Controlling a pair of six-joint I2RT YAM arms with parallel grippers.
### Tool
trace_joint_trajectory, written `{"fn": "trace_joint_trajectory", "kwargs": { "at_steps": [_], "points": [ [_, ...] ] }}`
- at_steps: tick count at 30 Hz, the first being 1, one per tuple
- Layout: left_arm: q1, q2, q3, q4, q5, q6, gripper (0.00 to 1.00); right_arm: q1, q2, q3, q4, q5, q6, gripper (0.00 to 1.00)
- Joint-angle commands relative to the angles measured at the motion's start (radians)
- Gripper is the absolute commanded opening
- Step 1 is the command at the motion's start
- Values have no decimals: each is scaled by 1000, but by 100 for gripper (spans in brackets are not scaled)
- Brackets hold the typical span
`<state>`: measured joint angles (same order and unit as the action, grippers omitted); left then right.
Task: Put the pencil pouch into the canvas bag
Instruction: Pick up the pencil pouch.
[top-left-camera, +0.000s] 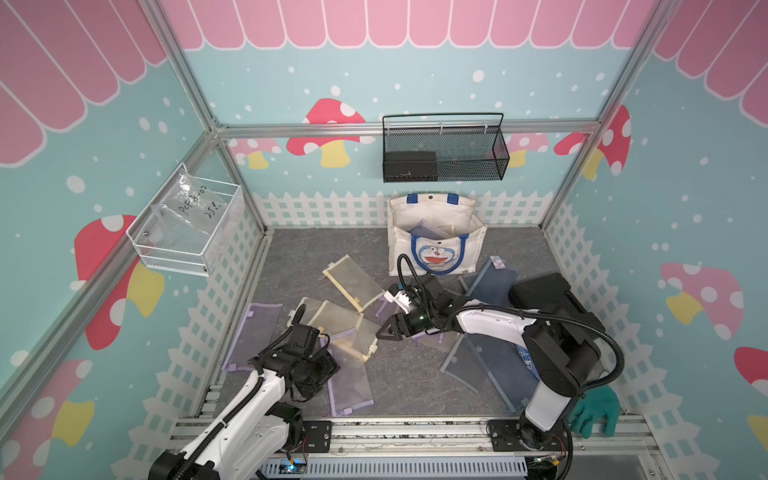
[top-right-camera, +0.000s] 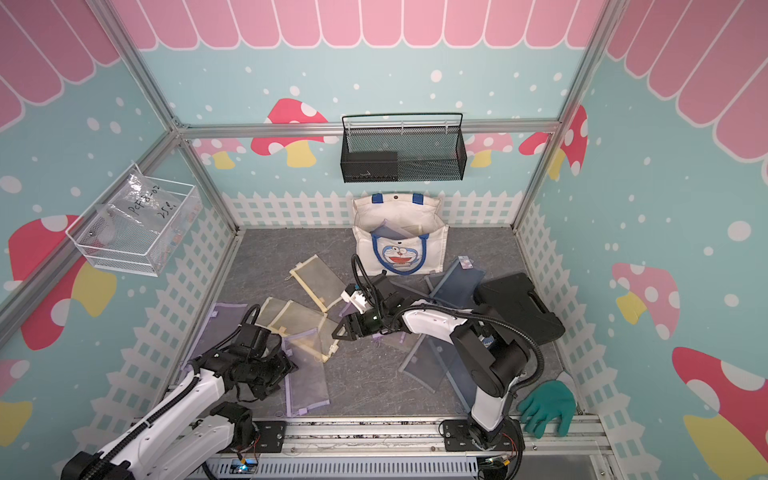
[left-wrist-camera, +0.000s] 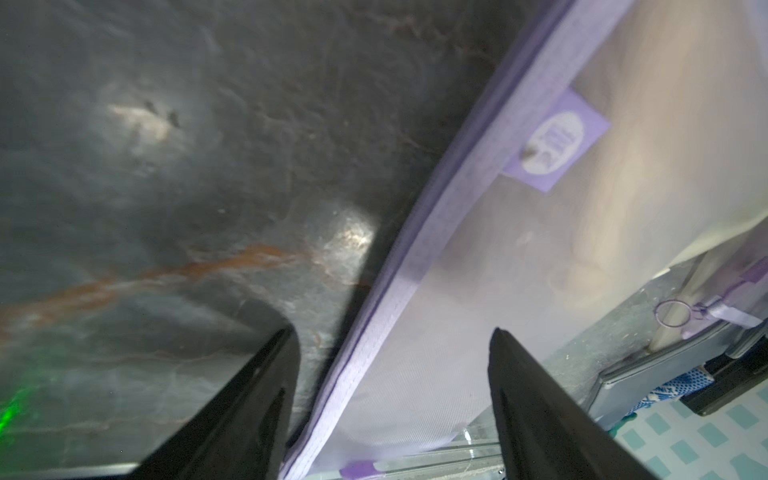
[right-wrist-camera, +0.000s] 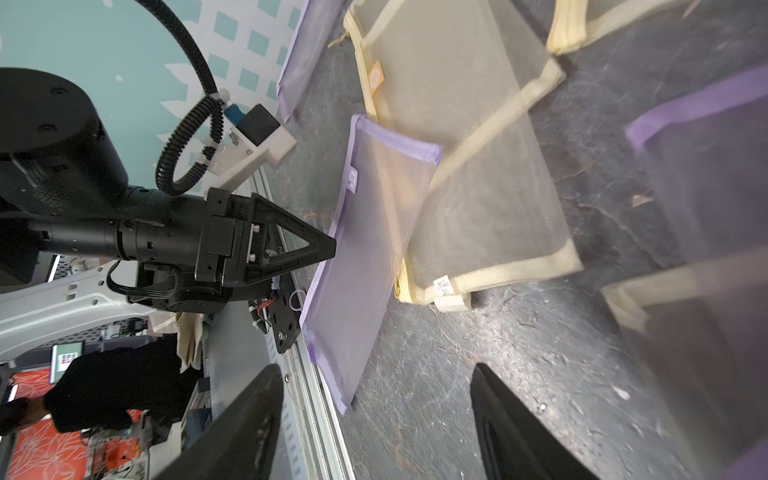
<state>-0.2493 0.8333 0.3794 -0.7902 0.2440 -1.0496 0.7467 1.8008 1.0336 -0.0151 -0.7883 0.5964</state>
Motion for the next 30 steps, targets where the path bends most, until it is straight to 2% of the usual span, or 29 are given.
{"fn": "trace_joint_trajectory", "kwargs": {
  "at_steps": [1, 7, 18, 25, 30],
  "points": [
    [-6, -16, -55, 116, 14, -69, 74, 16, 42, 3, 35, -84, -11, 73],
    [-22, -6, -142, 267, 73, -113, 72, 35, 130, -1, 75, -119, -5, 72],
    [-151, 150, -113, 441, 71, -139, 71, 63, 226, 7, 111, -82, 9, 62],
    [-186, 169, -91, 448, 53, -137, 68, 65, 178, -19, 111, -48, 19, 24],
    [-186, 158, -49, 387, 43, -99, 67, 65, 108, -59, 91, -13, 25, 6]
  ]
}}
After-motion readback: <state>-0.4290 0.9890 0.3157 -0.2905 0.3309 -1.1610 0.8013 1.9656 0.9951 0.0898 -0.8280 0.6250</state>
